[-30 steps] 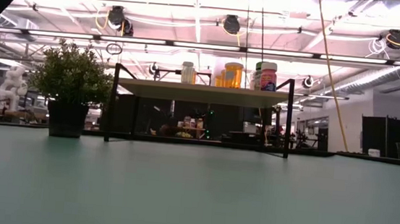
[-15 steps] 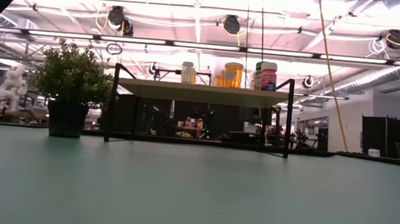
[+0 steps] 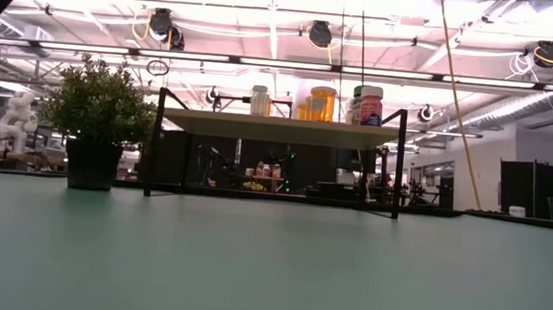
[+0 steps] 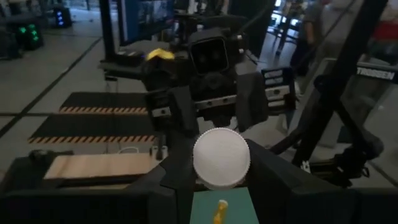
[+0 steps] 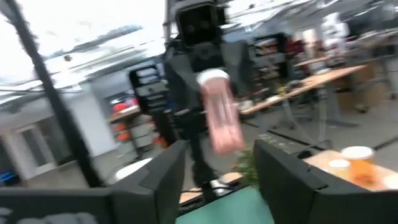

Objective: Pick and place medicine bottles onto shelf by color
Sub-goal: Put the small pink medicine bottle on the shelf

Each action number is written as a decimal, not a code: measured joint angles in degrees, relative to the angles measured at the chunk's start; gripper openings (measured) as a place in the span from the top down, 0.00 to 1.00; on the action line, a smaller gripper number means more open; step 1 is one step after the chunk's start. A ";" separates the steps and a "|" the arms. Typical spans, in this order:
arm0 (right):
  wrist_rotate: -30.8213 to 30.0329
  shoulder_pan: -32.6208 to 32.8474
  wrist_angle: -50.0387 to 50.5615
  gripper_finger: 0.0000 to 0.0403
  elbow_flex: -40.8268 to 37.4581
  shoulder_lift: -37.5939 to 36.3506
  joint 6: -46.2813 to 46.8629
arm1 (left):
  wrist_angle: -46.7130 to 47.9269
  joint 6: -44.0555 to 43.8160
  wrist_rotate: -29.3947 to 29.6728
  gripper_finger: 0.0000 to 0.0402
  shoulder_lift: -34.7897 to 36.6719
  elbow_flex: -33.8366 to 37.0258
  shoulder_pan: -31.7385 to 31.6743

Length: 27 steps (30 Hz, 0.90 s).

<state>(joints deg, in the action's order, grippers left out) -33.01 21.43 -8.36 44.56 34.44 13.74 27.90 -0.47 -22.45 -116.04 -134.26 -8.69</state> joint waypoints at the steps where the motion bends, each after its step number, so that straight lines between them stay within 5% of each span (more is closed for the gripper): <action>1: -1.45 0.00 0.06 0.54 0.00 -0.09 -0.28 | 0.17 -0.01 0.02 0.69 0.37 0.00 -0.42; 9: -20.75 -0.09 3.61 0.44 0.00 -1.42 -0.92 | 9.25 1.54 3.79 0.69 4.51 0.00 -5.96; 20: -20.94 -0.09 5.19 0.44 0.00 -1.99 0.51 | 19.30 3.83 12.87 0.69 8.92 -0.04 -12.88; 27: -20.94 -0.09 9.47 0.44 0.00 -1.81 6.08 | 23.80 3.70 13.06 0.69 11.59 -0.05 -18.15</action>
<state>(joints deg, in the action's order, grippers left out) -53.95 21.34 1.11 44.56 32.62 19.82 51.70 3.23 -9.39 -104.44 -134.31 -26.85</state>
